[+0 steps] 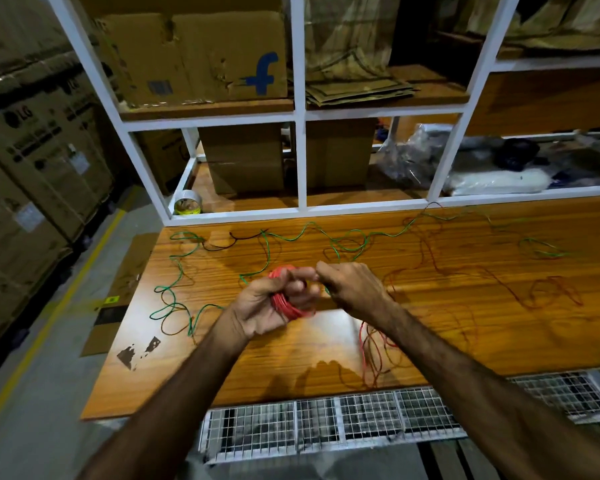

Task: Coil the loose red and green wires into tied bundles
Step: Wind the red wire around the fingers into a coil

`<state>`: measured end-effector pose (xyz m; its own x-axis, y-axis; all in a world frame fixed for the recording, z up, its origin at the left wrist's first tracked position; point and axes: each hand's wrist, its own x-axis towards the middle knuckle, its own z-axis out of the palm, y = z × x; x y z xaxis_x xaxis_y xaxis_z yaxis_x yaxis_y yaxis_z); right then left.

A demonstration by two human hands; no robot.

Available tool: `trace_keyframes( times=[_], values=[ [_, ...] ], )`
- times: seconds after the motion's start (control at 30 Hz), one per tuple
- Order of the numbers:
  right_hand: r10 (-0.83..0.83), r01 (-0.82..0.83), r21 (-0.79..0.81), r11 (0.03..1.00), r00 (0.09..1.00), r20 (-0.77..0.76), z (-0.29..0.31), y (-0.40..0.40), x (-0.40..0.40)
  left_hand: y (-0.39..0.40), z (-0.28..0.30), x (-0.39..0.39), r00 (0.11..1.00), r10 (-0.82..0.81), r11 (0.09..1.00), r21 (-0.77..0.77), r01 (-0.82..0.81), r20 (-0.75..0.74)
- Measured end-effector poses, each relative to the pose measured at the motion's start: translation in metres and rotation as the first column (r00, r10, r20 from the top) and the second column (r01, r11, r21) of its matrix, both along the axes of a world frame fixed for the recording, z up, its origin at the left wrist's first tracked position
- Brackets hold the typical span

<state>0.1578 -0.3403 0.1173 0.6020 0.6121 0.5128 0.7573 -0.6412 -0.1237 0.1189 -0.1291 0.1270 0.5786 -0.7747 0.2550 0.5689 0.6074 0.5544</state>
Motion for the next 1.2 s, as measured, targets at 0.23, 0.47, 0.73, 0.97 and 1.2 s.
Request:
trace_keyframes(
  times=[0.23,0.47,0.73,0.97,1.2],
  values=[
    [-0.058,0.056,-0.042,0.998,0.996,-0.070,-0.008,0.019,-0.012,-0.030,0.038,0.020,0.644,0.597,0.704,-0.073,-0.707,-0.477],
    [-0.081,0.056,-0.195,0.979,0.989,-0.126,-0.004,0.015,-0.013,-0.011,0.006,0.044,0.307,0.816,-0.053,0.592,-0.804,0.490],
    [-0.066,0.054,-0.306,0.951,0.997,-0.029,0.017,-0.001,0.007,-0.010,-0.005,0.013,0.739,0.077,0.076,0.735,-0.674,0.669],
    [0.034,-0.002,-0.198,0.980,0.987,0.160,0.013,-0.003,0.015,-0.014,-0.007,-0.001,0.941,-0.054,0.489,0.830,-0.266,0.334],
    [0.048,-0.049,0.002,0.999,0.979,0.201,0.009,0.002,0.012,-0.005,-0.006,-0.012,0.997,-0.039,0.765,0.644,-0.008,0.060]
  ],
)
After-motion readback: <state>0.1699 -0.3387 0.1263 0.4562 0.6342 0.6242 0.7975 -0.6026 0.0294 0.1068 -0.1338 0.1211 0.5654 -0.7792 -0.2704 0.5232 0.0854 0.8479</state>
